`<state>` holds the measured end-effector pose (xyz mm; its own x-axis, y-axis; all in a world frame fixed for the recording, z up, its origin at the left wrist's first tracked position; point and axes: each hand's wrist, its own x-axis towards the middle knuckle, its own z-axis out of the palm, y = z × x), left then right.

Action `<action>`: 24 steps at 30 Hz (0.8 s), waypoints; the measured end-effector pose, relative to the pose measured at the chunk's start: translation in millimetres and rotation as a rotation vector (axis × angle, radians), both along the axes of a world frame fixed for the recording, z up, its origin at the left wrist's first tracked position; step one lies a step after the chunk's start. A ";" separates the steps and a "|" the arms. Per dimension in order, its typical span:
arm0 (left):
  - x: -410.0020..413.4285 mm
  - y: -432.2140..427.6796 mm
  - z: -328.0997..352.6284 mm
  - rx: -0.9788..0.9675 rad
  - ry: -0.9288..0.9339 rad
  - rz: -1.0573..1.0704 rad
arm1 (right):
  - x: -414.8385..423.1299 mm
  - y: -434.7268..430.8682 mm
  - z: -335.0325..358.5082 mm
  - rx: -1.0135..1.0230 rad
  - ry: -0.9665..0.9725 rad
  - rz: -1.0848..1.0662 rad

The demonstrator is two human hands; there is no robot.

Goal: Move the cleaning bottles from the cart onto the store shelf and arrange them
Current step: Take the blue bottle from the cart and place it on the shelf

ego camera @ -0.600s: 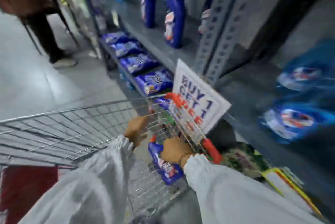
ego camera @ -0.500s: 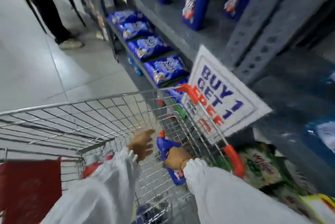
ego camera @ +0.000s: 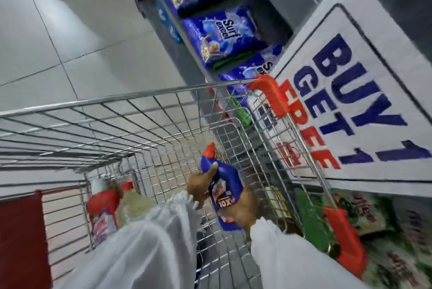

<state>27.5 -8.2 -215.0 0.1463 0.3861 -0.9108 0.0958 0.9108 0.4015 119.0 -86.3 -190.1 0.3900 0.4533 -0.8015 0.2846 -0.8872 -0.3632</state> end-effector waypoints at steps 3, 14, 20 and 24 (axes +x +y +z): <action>-8.3 3.3 12.2 0.051 -0.094 0.040 | 3.5 -2.1 8.4 0.024 0.005 -0.003; -38.5 -4.5 181.6 0.742 -0.259 -0.046 | -7.8 -17.1 163.8 0.554 0.071 -0.006; -34.6 -68.6 328.4 1.021 -0.374 -0.102 | -16.5 -94.3 306.0 0.780 0.023 -0.057; -27.3 -135.0 419.2 1.118 -0.450 -0.062 | -21.5 -165.0 402.8 0.861 0.116 -0.090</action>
